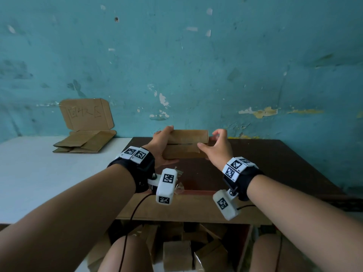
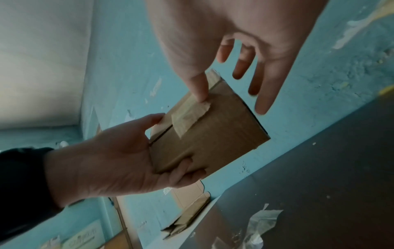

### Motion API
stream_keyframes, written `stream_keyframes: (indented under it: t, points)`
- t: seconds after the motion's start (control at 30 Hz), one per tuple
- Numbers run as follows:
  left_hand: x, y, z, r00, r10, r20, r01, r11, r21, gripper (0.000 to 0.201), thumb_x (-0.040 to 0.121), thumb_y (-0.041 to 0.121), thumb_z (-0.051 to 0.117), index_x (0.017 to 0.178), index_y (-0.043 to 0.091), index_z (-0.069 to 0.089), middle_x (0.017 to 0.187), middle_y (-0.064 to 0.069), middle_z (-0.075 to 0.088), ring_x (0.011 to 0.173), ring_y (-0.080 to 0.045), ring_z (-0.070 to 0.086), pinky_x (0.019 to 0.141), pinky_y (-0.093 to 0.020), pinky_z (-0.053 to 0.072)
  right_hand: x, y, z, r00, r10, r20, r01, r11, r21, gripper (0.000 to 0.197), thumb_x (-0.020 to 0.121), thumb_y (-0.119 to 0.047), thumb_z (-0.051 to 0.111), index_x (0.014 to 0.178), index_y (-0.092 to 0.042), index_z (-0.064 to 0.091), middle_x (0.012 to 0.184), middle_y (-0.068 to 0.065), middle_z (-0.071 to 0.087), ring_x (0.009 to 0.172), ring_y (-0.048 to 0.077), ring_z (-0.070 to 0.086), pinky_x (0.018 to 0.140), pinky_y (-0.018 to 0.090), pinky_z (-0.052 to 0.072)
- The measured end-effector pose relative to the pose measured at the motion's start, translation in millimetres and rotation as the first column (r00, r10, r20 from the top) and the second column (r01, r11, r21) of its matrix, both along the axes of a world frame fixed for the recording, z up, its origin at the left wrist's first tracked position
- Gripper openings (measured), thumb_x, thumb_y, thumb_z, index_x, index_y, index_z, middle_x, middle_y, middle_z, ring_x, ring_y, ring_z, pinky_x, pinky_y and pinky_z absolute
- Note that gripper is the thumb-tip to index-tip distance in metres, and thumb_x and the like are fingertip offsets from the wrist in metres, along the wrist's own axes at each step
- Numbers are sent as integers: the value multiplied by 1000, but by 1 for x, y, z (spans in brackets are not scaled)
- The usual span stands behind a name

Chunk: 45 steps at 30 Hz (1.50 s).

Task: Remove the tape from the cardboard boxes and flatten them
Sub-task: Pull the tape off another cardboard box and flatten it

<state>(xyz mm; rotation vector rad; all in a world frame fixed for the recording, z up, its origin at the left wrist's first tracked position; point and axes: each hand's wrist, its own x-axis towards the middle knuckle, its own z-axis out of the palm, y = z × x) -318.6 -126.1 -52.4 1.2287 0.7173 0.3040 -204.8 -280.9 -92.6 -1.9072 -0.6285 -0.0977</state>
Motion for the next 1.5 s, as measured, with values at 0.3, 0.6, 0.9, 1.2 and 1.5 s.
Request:
stream_keyframes:
  t: [0.3, 0.6, 0.9, 1.2, 1.5]
  points:
    - [8, -14, 0, 997, 74, 32, -77, 989, 130, 68, 86, 60, 56, 145, 39, 30, 121, -8, 53, 101, -32, 63, 77, -56, 59, -7, -2, -6, 998, 23, 61, -21, 999, -45, 37, 79, -66, 68, 80, -29, 68, 115, 1, 50, 113, 17, 50, 102, 34, 43]
    - [10, -19, -6, 996, 78, 34, -84, 975, 204, 92, 61, 70, 65, 143, 52, 28, 127, -10, 53, 103, -36, 64, 68, -59, 61, -6, -2, -3, 992, -8, 127, 22, 994, -105, 23, 82, -36, 81, 74, -20, 67, 106, 5, 53, 95, 14, 49, 79, 18, 30]
    - [3, 3, -8, 995, 80, 57, -88, 985, 149, 53, 88, 58, 56, 134, 35, 43, 124, -9, 51, 105, -33, 60, 74, -55, 61, 18, -15, -10, 994, 28, -106, -22, 998, 54, 28, 93, -20, 70, 75, -10, 51, 93, 18, 69, 88, 30, 73, 70, 48, 64]
    - [3, 10, -13, 991, 128, 42, -133, 975, 179, 51, 87, 54, 55, 132, 34, 44, 123, -10, 52, 103, -33, 60, 71, -56, 60, 33, -29, -15, 932, 92, -351, -26, 982, 188, 26, 101, -8, 57, 83, -13, 39, 103, 16, 71, 76, 29, 77, 67, 46, 64]
    - [5, 7, -13, 988, 149, 39, -154, 973, 173, 58, 83, 55, 55, 136, 34, 42, 123, -9, 53, 102, -34, 61, 69, -56, 60, 57, -39, -31, 894, -146, -423, 220, 967, 131, 18, 101, -8, 52, 86, -11, 41, 95, 13, 71, 69, 29, 75, 61, 47, 63]
